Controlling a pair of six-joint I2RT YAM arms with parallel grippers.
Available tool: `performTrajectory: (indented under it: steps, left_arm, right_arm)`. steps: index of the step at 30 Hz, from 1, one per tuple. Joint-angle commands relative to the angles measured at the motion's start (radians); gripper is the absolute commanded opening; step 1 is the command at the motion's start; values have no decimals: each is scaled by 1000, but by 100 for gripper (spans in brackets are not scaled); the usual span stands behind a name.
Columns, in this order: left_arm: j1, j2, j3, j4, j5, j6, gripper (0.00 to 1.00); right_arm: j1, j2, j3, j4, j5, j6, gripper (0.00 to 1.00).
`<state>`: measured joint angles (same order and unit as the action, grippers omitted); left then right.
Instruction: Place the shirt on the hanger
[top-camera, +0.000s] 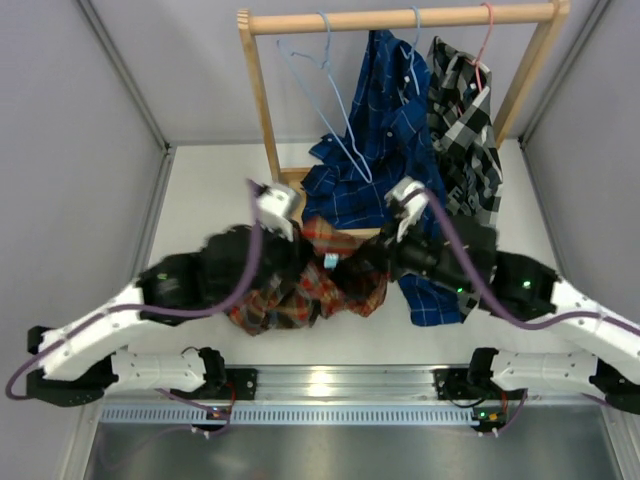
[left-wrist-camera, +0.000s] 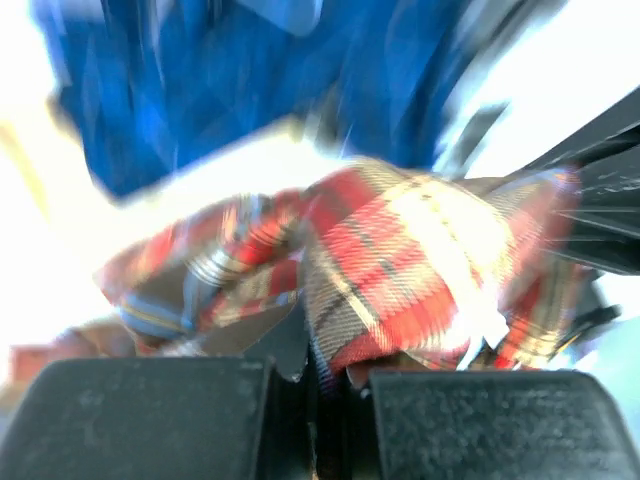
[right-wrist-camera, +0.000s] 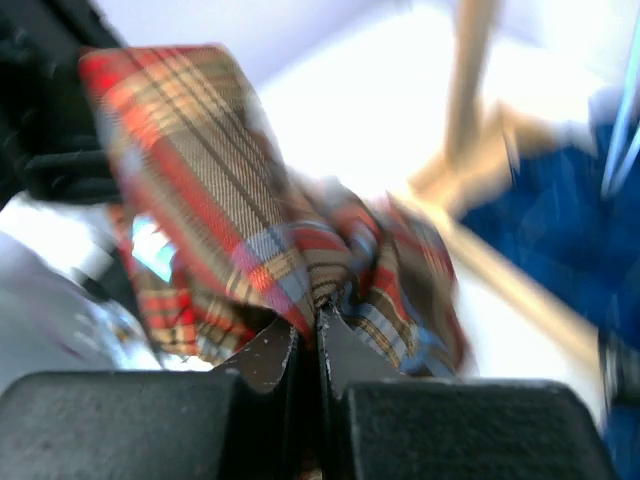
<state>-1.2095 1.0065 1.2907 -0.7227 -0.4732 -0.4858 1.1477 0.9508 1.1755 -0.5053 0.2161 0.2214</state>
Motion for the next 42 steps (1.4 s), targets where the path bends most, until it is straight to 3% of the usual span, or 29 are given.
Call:
performTrajectory:
  steps: [1,3,6,9,13,16,17,19,20,23,24,26,28,29,30,35,42]
  left_arm:
    - [2,-22,359,-93,-36,338,0]
    - [2,18,604,-110,-47,404,0]
    - [4,55,827,-112,1,553,0]
    - [2,99,881,-113,-24,641,0]
    - [2,103,707,-107,-57,645,0]
    - [2,90,531,-61,-272,546,0]
    - [4,78,392,-55,-339,514,0]
    - [30,66,258,-43,-340,387,0]
    - [56,57,133,-35,-317,344,0]
    - [255,53,-96,51,-71,198,0]
    - [340,64,-143,78,84,172,0]
    - [369,72,-218,162,171,156,0]
    - [370,70,-295,236,255,122,0]
    - [369,70,-310,249,281,112,0]
    - [367,67,-323,259,330,96,0]
    - [369,35,-304,273,484,121,0]
    - [367,-42,-320,269,580,102,0]
  right_arm:
    - [14,57,329,-28,-162,-100,0]
    - [15,100,512,-93,-208,-126,0]
    - [21,166,707,-145,-293,-125,0]
    - [32,174,753,-131,-331,-96,0]
    - [41,120,638,-96,-226,-48,0]
    - [47,51,436,-94,78,41,0]
    - [47,30,368,-101,214,103,0]
    - [47,-35,158,-99,316,165,0]
    - [47,-56,86,-95,378,226,0]
    - [47,-144,-208,-72,428,336,0]
    - [47,-167,-256,-61,430,354,0]
    - [47,-214,-357,-44,424,391,0]
    - [47,-250,-407,8,338,350,14]
    - [47,-260,-436,34,309,322,27]
    - [46,-280,-436,53,287,268,31]
    - [47,-310,-358,60,102,32,71]
    - [47,-94,-243,79,37,-214,77]
